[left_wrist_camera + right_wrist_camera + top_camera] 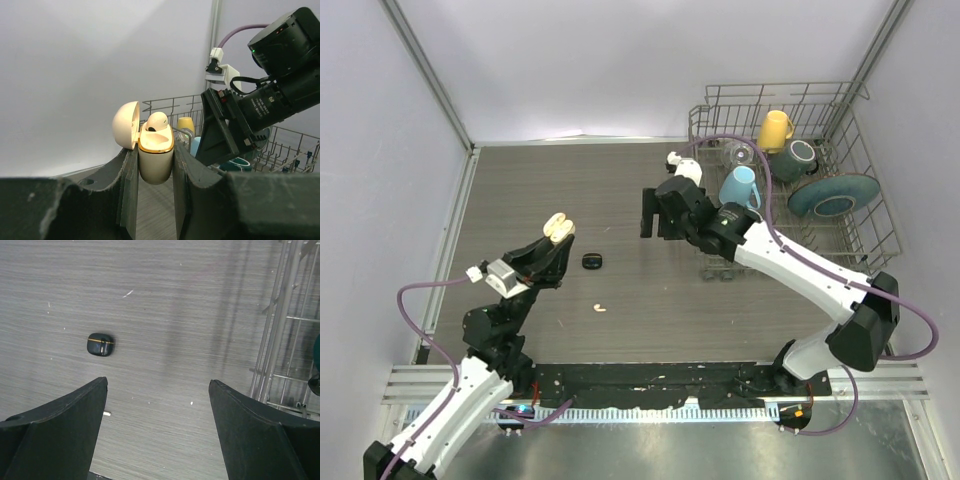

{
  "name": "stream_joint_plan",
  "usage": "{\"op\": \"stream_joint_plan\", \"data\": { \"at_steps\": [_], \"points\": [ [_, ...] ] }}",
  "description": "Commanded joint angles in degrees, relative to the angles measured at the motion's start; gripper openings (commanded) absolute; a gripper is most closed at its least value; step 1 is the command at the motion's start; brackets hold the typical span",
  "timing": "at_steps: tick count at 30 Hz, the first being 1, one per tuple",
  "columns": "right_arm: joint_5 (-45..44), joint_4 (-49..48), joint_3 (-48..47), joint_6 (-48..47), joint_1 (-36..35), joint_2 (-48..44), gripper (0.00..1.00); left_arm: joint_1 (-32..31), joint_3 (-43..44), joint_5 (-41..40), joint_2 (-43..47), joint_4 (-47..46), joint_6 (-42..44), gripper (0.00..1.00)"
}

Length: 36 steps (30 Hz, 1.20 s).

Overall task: Insert the wireless bluetooth earbuds into the charging case
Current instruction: Pick up the earbud from the center of the board.

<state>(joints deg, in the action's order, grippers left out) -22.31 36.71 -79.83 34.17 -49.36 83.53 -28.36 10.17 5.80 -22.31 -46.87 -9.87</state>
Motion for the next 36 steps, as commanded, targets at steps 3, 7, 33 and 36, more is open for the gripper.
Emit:
{"op": "stream_joint_plan", "data": {
  "at_steps": [3, 7, 33, 36],
  "points": [
    [8.2, -5.8, 3.2, -2.2, 0.1, 2.5, 0.86, 0.1, 0.1, 1.1, 3.5, 3.6, 1.3, 0.0],
    [15.2, -11.2, 7.0, -4.0, 0.1, 4.3, 0.82, 0.2, -2.1, 1.9, 5.5, 3.7, 1.7, 0.0],
    [7.2, -11.0, 6.7, -3.1, -7.9, 13.5, 0.73, 0.2, -0.1, -0.3, 21.6, 23.8, 7.4, 0.0],
    [7.0, -11.1, 8.5, -2.2, -7.8, 11.7, 0.73, 0.2, 1.3, -0.8, 21.6, 25.9, 8.1, 0.0]
  ]
}}
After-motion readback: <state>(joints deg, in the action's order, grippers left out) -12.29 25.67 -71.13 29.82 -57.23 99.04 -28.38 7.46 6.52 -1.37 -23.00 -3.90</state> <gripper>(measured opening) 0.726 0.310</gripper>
